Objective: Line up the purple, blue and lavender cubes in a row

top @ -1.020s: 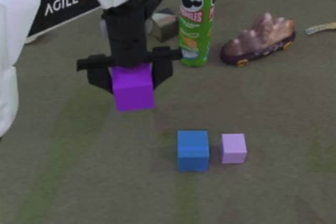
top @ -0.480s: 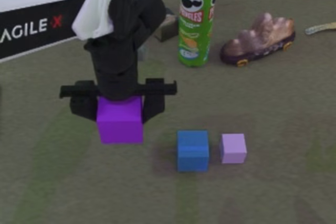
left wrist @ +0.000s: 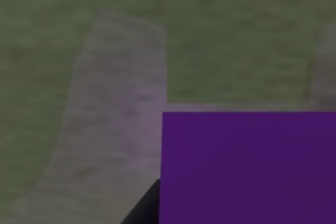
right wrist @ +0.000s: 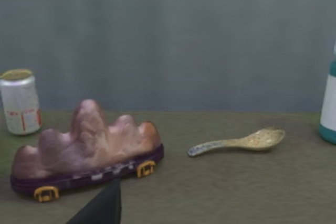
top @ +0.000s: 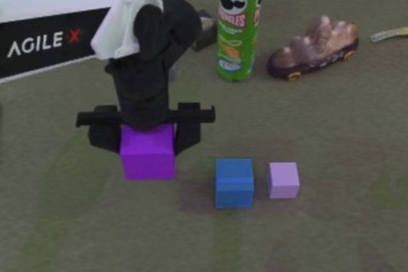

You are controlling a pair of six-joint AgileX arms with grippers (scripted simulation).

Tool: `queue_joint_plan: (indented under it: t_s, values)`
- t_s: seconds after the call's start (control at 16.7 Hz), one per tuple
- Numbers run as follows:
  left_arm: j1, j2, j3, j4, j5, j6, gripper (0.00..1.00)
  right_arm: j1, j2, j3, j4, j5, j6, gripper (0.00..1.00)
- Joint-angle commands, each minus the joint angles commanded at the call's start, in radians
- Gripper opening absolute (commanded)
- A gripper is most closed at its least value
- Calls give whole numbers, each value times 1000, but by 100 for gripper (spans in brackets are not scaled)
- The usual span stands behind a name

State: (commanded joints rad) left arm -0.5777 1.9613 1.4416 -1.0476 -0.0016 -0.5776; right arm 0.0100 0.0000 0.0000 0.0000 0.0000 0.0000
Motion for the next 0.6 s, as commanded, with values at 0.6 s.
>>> queue_joint_plan:
  t_s: [0.6]
  values:
    - [-9, 56, -134, 190, 0, -1, 0, 0, 0, 0, 0, 0, 0, 100]
